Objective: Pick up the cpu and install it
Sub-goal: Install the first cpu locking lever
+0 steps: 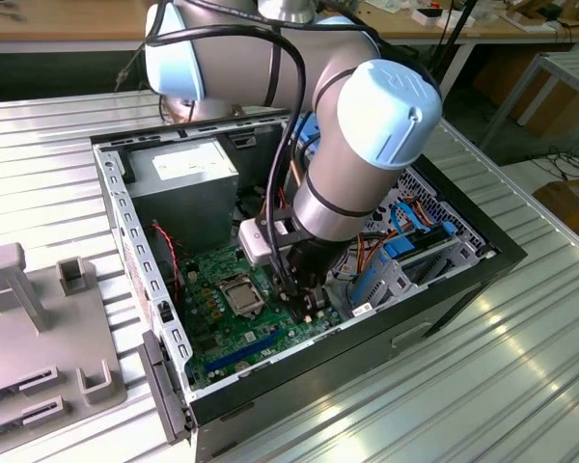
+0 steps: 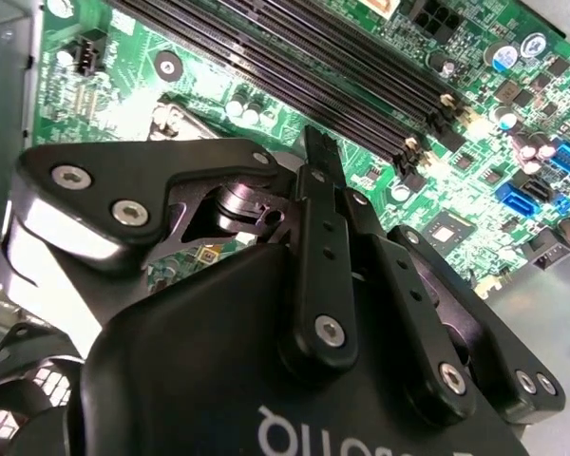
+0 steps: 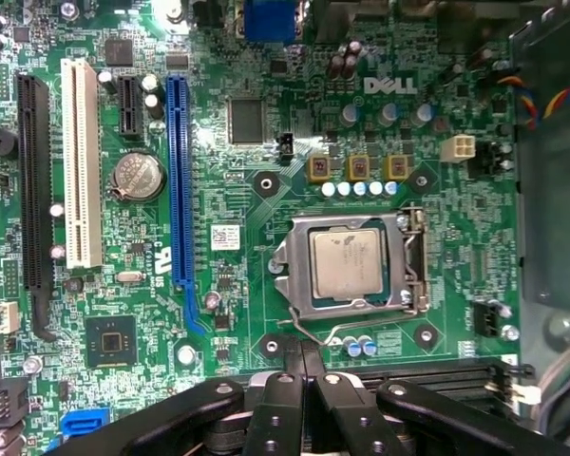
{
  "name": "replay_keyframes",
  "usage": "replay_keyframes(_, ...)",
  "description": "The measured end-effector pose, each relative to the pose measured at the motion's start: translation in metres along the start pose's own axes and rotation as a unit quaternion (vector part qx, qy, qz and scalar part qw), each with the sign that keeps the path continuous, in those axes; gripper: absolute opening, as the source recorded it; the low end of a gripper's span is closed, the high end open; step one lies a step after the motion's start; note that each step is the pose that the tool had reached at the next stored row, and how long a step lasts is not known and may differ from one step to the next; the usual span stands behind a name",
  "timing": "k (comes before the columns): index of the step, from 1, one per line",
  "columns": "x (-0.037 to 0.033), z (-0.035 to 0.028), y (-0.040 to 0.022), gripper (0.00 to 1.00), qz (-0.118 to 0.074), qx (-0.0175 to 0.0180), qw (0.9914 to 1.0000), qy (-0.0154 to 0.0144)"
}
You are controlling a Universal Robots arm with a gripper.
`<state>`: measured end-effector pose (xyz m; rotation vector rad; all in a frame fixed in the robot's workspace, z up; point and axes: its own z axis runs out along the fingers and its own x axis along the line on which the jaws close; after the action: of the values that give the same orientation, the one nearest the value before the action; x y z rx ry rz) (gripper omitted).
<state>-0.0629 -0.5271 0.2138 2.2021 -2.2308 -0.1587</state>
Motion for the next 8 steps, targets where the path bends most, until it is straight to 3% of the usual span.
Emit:
replay_keyframes(4, -0.0004, -0.0042, 0.0002, 0.11, -0.001, -0.0003, 0.99991, -0.0132)
replay_keyframes(8, -0.0006, -0.0062, 0.0005, 0.11, -0.001, -0.0009, 0.99979, -0.0205)
